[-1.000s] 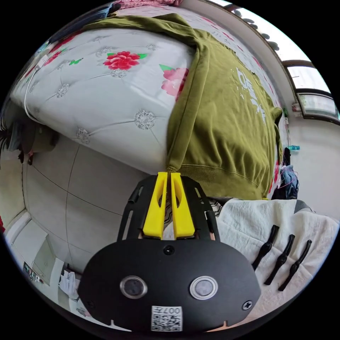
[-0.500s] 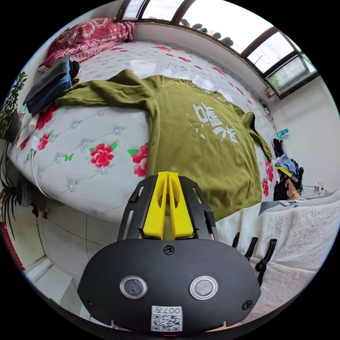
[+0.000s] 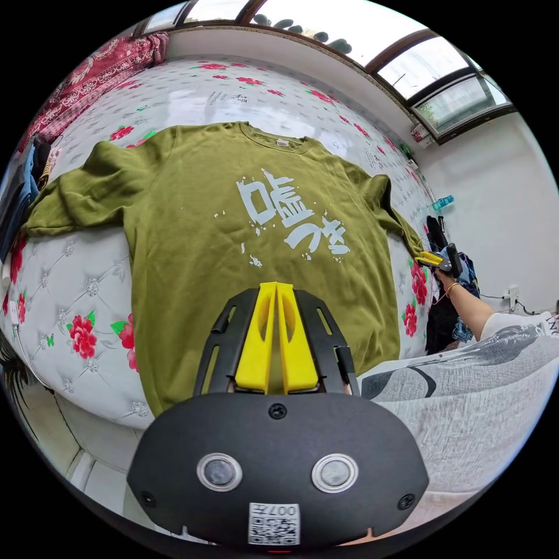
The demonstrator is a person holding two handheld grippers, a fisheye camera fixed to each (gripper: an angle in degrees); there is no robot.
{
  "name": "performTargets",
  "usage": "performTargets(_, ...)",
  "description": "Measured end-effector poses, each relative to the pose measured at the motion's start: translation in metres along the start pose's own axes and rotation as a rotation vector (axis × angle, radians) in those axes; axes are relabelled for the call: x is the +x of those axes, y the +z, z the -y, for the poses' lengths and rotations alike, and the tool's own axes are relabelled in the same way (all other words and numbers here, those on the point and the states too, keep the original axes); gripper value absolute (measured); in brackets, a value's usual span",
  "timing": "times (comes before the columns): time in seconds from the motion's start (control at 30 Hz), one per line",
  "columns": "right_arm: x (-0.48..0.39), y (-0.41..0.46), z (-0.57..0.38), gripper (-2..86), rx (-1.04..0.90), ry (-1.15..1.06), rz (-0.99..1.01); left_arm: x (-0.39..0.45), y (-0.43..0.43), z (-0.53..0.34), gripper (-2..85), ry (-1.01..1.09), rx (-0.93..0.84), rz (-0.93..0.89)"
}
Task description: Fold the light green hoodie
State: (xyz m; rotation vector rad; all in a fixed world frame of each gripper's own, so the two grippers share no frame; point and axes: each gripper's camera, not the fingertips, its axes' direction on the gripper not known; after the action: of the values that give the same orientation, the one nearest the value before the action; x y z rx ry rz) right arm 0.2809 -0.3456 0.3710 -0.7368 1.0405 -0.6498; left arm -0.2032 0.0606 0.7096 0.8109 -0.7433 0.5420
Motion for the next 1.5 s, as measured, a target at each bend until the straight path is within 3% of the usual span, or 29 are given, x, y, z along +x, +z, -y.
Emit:
performTargets(0.17,0.016,0.004,0.006,5.1,-0.058,-0.096,-0.057,0.005,0.006,-0.002,-1.0,0.011,-0.022,-0.002)
performTargets(0.33,0.065,-0.042,-0.001,2.1,-0.046,-0.097,0.018,0.006,-0.005,-0.008,-1.0,0.053,-0.019,-0.004)
performTargets(0.43,0.111,-0.101,-0.006,1.2,-0.022,-0.111,0.195,0.002,-0.012,-0.012,-1.0,0.088,-0.013,-0.008)
performTargets(0.7,0.159,-0.237,0.015,0.4,0.031,-0.244,0.947,-0.021,-0.033,-0.028,-1.0,0.142,0.046,-0.136)
performTargets(0.9,0.12,-0.283,0.059,0.4,0.192,-0.307,1.245,-0.047,-0.063,-0.047,-1.0,0.187,0.102,-0.148)
performTargets(1.07,0.067,-0.286,0.112,0.5,0.194,-0.296,1.432,-0.081,-0.087,-0.06,-1.0,0.16,0.138,-0.177)
performTargets(1.13,0.041,-0.285,0.128,0.4,0.143,-0.356,1.442,-0.095,-0.096,-0.065,-1.0,0.141,0.148,-0.188)
performTargets(1.3,-0.003,-0.281,0.124,0.3,-0.028,-0.48,1.254,-0.125,-0.121,-0.081,-1.0,0.112,0.174,-0.22)
performTargets(1.5,0.07,-0.321,0.078,0.1,0.016,-0.306,1.065,-0.126,-0.134,-0.08,-1.0,0.166,0.135,-0.231)
